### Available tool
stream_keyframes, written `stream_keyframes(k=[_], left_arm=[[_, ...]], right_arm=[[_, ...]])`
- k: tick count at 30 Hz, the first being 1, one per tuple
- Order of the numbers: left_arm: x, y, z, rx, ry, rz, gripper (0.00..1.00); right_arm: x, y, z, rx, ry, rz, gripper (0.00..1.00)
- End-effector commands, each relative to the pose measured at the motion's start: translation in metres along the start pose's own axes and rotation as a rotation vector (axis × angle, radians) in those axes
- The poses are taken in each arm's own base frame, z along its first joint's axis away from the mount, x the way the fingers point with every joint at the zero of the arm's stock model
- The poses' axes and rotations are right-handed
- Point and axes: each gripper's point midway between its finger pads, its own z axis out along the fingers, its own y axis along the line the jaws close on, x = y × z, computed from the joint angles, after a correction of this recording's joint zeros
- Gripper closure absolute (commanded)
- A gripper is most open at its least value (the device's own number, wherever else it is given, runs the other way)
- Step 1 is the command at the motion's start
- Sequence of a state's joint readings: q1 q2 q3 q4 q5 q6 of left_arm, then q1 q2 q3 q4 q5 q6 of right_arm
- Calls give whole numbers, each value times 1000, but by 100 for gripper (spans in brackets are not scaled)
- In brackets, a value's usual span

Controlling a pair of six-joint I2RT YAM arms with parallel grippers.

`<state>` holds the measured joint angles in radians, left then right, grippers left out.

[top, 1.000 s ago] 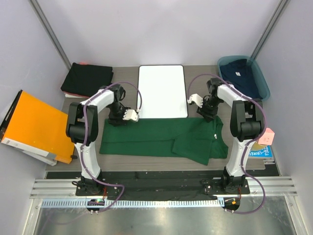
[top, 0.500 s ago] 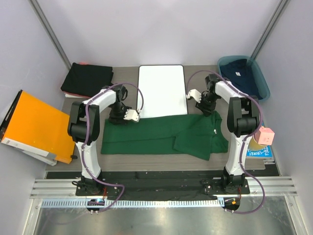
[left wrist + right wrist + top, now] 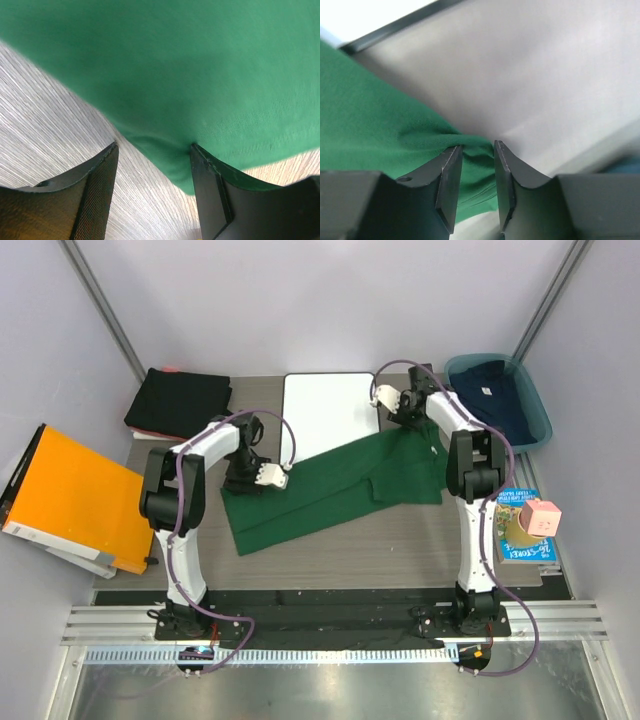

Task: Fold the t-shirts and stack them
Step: Rotate the tshirt 90 degrees

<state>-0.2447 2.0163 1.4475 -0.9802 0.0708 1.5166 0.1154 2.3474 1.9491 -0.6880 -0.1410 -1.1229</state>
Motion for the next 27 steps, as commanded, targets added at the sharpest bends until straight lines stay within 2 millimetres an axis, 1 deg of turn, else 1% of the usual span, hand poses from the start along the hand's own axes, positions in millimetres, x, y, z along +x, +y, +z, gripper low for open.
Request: stream_keyframes(k=[1,2,3,4,5,6,7,8,9,10,11,12,13,15,16,17,18,19,21,22,23,24,25,26,27], left_arm=[[-2,6,-11,-24,13,-17,40],[-3,5,-12,-24,16,-19,39],[-3,5,-13,-27,16,-20,39],[-3,4,-13,-24,17,-22,39],[-4,3,-15,-27,17,-22,39],[-5,3,-15,-27,20,-26,40],[-5,2,-15,-24,23,-28,39],[-7,2,-16,-27,24,-26,39],[-8,2,-18,-31,22,-32,39],[-8,0,-19,-26,23,-32,39],[-10,0,-19,-28,19,-31,39],[-10,-1,-21,-31,21,-32,39],[-11,-2,-21,-26,24,-31,39],[-13,-3,-22,-31,25,-31,39],[-13,-4,-22,-29,26,-35,39],[-13,-5,-23,-31,28,-38,39],[-13,-6,-23,-34,29,-44,39],[-12,-6,-25,-45,32,-59,39],[-10,-6,-26,-62,41,-80,38],[-8,-2,-26,-103,51,-99,38],[0,-2,-26,-125,80,-143,36],[3,10,-28,-188,80,-169,35],[18,10,-27,-229,122,-222,34],[29,15,-28,-291,155,-313,31],[39,25,-28,-361,173,-361,31]], right_arm=[[-10,-40,49,143,-21,-38,60],[-11,-41,62,148,-21,-56,60],[-15,-46,65,165,-30,-68,60],[-25,-61,65,215,-54,-84,59],[-26,-61,76,220,-57,-95,59],[-32,-65,79,236,-72,-110,59],[-45,-78,77,278,-101,-126,59],[-54,-82,79,298,-116,-139,56],[-57,-79,89,298,-121,-151,56],[-68,-90,86,348,-150,-164,55],[-75,-93,88,371,-172,-168,53],[-87,-93,89,387,-201,-176,50],[-97,-101,87,436,-237,-177,49],[-117,-102,87,479,-279,-184,38],[-126,-111,80,539,-306,-164,31],[-134,-117,74,578,-324,-147,20],[-140,-122,67,608,-341,-125,17],[-146,-131,51,646,-350,-97,14],[-154,-139,25,684,-386,-21,12],[-162,-145,-8,721,-421,6,12],[-165,-144,-22,723,-449,33,11],[-158,-128,-17,683,-439,42,11],[-174,-135,-67,719,-491,37,11],[-181,-125,-77,686,-519,20,11],[-172,-102,-72,607,-489,13,11]])
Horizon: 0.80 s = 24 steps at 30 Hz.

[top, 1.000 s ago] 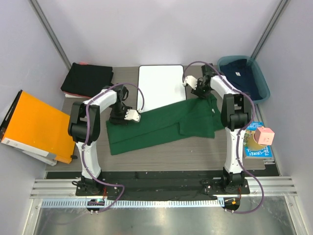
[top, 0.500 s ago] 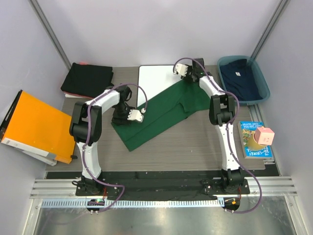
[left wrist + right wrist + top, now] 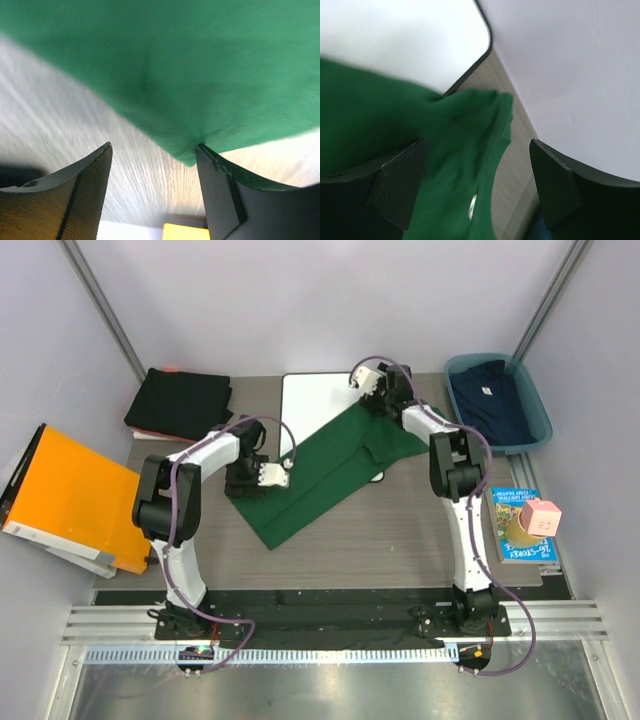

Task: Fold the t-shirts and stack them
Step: Rotate the tshirt 90 degrees

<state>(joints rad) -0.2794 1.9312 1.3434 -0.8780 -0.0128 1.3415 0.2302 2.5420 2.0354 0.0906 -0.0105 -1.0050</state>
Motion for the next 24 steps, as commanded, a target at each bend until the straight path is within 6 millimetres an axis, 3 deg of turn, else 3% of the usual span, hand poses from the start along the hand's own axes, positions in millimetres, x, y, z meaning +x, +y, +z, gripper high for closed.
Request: stream_keyframes(k=[1,2,3,4,5,6,7,8,10,11,13,14,17,18,20,21,24], left_arm=[[51,43,-17,-296,115,-291,31],[58,44,-19,-321,101,-409,30],[65,52,-26,-349,84,-474,30],[77,50,-29,-353,65,-552,30],[79,52,-37,-377,26,-620,29],[87,48,-38,-377,5,-661,28],[87,45,-39,-383,-18,-674,23],[85,42,-44,-414,-51,-680,22],[81,34,-45,-416,-82,-657,18],[77,28,-47,-427,-111,-649,18],[69,22,-50,-427,-158,-632,17],[67,20,-54,-447,-175,-636,17],[68,19,-61,-483,-182,-682,17],[67,18,-66,-488,-196,-696,16],[67,15,-71,-495,-201,-710,16],[66,14,-77,-503,-212,-710,16],[67,15,-83,-521,-212,-710,16]], right_arm=[[-105,-61,-99,2,-209,62,11],[-113,-51,-113,-69,-239,39,11],[-101,-13,-127,-228,-197,25,11],[-104,1,-140,-294,-204,-3,12],[-120,-1,-165,-315,-242,-18,12],[-102,38,-183,-466,-198,-98,12],[-113,59,-199,-527,-218,-155,13],[-105,82,-221,-598,-207,-208,13],[-109,115,-247,-698,-227,-291,12],[-116,147,-267,-793,-236,-325,12],[-125,180,-285,-895,-257,-371,12],[-137,209,-295,-965,-277,-405,13],[-165,241,-298,-1004,-335,-424,14],[-174,265,-300,-1053,-355,-439,15],[-197,277,-298,-1061,-394,-461,15],[-201,299,-298,-1099,-398,-484,16],[-228,317,-302,-1124,-464,-509,16]])
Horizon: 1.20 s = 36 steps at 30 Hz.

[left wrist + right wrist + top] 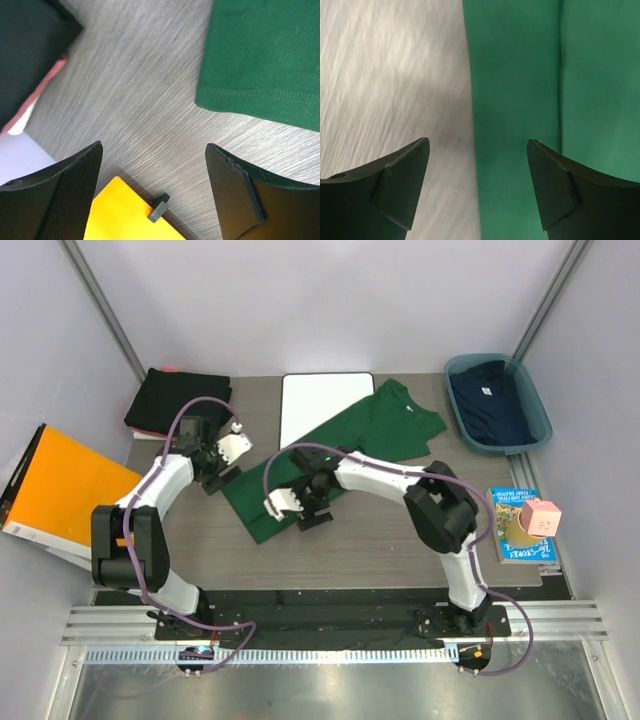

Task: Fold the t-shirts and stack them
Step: Rotate the tshirt 90 degrees

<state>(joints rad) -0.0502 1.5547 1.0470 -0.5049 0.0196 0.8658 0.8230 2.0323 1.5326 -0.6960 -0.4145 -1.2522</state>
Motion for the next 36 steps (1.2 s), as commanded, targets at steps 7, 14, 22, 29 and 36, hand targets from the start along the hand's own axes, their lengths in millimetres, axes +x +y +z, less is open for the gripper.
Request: stream_keyframes(k=[7,14,22,29,36], left_arm=[[-16,24,-23,-95,-86,-23,16],[-16,32,-26,-113,-90,-6,16],[-22,21,-24,-44,-134,23,16],[-39,-3,-18,90,-204,119,16],[-54,-53,-33,313,-288,289,17]], right_arm=[[-79,-8,54,-29,-121,-137,27],[-72,12,69,-110,-86,-78,88],[-47,68,21,-201,-55,94,99],[-30,151,-33,-290,-49,226,99],[-27,237,-65,-422,-89,306,99]])
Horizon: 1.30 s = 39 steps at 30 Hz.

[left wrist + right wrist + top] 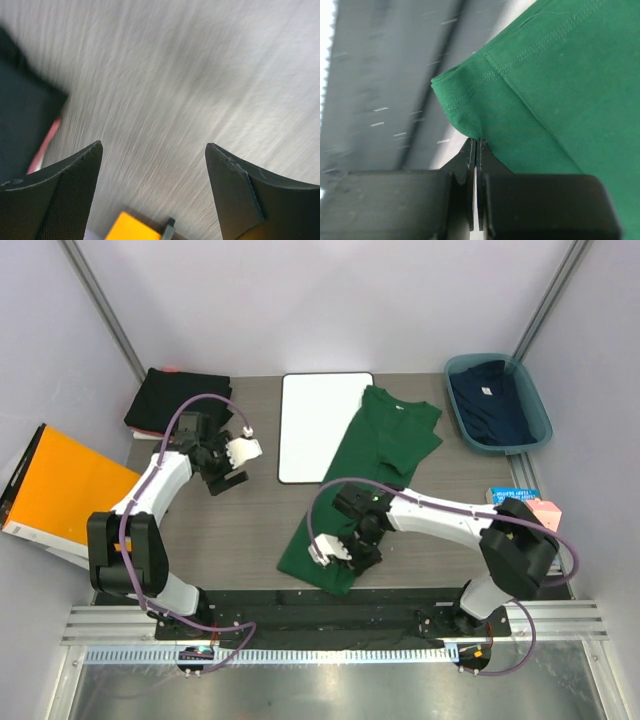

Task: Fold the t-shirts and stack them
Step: Rotate the tshirt 90 degrees

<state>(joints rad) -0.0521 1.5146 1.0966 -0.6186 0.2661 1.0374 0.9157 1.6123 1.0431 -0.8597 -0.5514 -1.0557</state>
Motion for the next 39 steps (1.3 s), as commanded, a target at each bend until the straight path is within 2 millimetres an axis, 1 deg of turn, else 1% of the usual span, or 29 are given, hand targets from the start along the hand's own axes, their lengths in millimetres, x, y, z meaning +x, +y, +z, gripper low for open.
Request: stream_keyframes(k=[1,3,4,7,8,9,10,12,13,15,16,18,19,20,21,22,23,25,26,29,30,32,33,34,35,36,37,38,39], left_arm=[[-29,-37,-5,183,-108,129,17],[-34,-49,-3,228,-118,150,17],[-40,-52,-3,237,-126,170,17],[-46,-63,0,274,-132,182,17],[-46,-66,1,280,-131,187,16],[-47,-66,3,282,-129,188,16],[-47,-67,5,283,-130,191,16],[-47,-65,7,276,-128,187,16],[-49,-60,6,262,-128,186,16],[-51,-56,6,257,-125,180,16],[-54,-52,6,254,-126,180,16],[-57,-48,6,251,-130,184,16],[-59,-45,7,247,-132,186,16],[-60,-44,8,250,-134,188,16],[-63,-40,7,243,-139,188,16],[-63,-40,10,248,-138,186,16],[-64,-39,10,247,-142,186,16],[-67,-34,11,238,-147,197,16],[-66,-33,12,237,-144,203,16],[-66,-31,11,229,-144,225,16],[-65,-31,11,232,-139,243,16],[-64,-31,9,225,-136,253,16],[-63,-31,8,225,-134,257,16],[-63,-31,8,220,-133,258,16],[-63,-31,7,221,-132,255,16],[-63,-31,7,222,-128,256,16],[-61,-31,8,219,-121,254,16],[-61,-29,8,215,-112,251,16],[-57,-27,8,208,-85,251,16]], right_arm=[[6,73,-3,-175,-38,99,99],[5,90,-7,-193,-56,84,99],[14,104,-6,-224,-35,94,99],[22,105,-12,-199,5,75,60],[23,99,-15,-173,13,63,54],[26,88,-21,-127,32,54,53],[16,64,-29,-49,3,51,52],[9,27,-47,62,-34,96,47],[-7,-14,-62,182,-77,159,47],[-11,-67,-86,350,-125,262,50],[-5,-118,-112,522,-157,315,52],[14,-159,-136,690,-152,430,69],[31,-191,-148,783,-154,457,89],[52,-208,-162,891,-93,513,97],[62,-220,-167,922,-86,529,99],[68,-236,-183,975,-98,535,99],[95,-248,-182,995,-57,594,99],[105,-268,-198,1044,-64,603,99],[125,-277,-193,1056,-31,637,99],[133,-303,-206,1119,-29,616,99],[140,-312,-197,1114,-6,612,99],[137,-333,-212,1169,-22,595,99],[151,-342,-205,1185,16,620,99],[145,-355,-221,1229,-2,604,99],[148,-363,-221,1241,-4,605,99],[162,-372,-213,1243,20,623,99],[160,-385,-226,1283,11,613,99],[164,-392,-229,1298,10,615,99],[163,-401,-246,1338,2,601,99]])
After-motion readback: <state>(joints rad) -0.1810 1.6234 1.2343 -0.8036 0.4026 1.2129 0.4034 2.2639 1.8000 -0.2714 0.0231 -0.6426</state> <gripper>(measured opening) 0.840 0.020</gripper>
